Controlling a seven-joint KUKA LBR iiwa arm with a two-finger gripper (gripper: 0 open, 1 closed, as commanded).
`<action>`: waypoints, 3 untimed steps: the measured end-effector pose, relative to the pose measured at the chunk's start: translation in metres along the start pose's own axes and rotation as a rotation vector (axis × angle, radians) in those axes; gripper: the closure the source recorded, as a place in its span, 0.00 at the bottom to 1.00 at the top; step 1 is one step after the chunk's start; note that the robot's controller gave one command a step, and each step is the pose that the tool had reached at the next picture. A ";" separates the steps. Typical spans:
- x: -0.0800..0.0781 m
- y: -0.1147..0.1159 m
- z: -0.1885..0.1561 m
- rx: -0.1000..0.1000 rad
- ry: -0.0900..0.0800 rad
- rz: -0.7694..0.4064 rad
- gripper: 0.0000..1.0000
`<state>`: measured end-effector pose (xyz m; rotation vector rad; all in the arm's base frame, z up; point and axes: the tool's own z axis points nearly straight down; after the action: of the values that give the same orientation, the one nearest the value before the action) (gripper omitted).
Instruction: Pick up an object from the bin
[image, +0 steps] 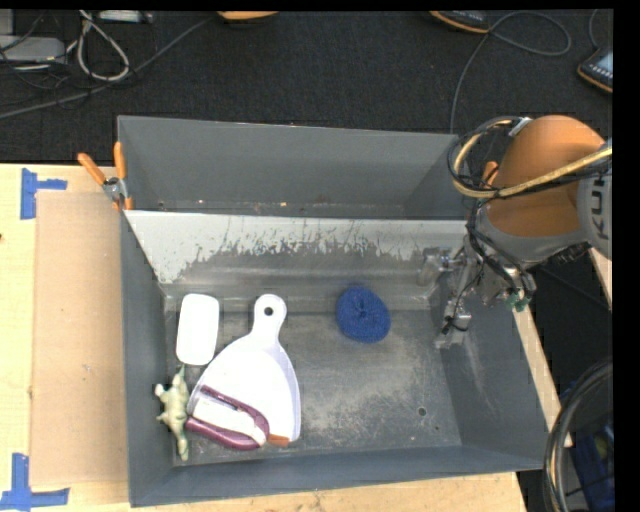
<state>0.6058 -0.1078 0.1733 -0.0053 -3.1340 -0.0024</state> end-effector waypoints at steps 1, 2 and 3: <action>-0.002 0.000 -0.005 0.001 -0.007 -0.003 0.00; -0.013 0.056 0.094 0.001 -0.008 -0.057 0.00; -0.011 0.075 0.060 0.003 -0.012 -0.010 0.00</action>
Offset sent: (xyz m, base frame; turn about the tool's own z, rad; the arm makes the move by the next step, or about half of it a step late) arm 0.0112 0.0601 -0.1033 -0.0606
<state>0.6171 -0.0327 0.1138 0.0102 -3.1463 0.0024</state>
